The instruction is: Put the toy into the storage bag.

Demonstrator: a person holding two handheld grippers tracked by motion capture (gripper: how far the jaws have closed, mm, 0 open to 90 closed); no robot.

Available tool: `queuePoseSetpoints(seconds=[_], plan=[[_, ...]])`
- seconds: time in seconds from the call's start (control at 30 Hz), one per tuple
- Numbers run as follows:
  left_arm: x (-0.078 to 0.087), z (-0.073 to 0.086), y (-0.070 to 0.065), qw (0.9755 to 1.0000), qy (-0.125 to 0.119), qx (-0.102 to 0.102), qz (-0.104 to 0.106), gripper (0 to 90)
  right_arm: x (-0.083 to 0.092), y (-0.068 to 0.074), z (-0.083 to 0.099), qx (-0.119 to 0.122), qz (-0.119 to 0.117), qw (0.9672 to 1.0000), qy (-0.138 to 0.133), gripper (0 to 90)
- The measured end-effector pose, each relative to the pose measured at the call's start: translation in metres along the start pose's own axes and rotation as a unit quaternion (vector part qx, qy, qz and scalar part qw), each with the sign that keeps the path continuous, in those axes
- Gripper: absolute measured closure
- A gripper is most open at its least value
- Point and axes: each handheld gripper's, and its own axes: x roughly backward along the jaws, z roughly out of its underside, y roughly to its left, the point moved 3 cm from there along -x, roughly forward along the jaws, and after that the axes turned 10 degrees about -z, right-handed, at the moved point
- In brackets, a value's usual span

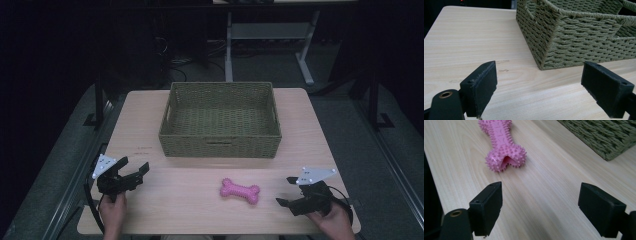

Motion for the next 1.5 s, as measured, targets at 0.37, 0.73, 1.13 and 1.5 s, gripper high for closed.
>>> queuePoseSetpoints(seconds=[0.37, 0.73, 1.13, 1.5], plan=[[0.001, 0.000, 0.000, 1.0000, 0.000, -0.002, 0.002, 12.8, -0.009, 0.004, -0.015, 0.019, -0.020, 0.9993, 0.027, 18.8], [0.000, 0.000, -0.001, 1.0000, 0.001, -0.001, 0.002, 12.9, -0.016, 0.006, -0.037, 0.036, -0.043, 0.9971, 0.052, 18.2], [0.001, 0.000, 0.001, 1.0000, -0.001, 0.000, 0.001, 12.8, -0.027, 0.009, -0.051, 0.053, -0.058, 0.9939, 0.078, 17.3], [0.001, 0.000, 0.000, 1.0000, -0.001, -0.001, 0.002, 12.9, -0.040, 0.013, -0.064, 0.071, -0.075, 0.9891, 0.105, 16.8]])
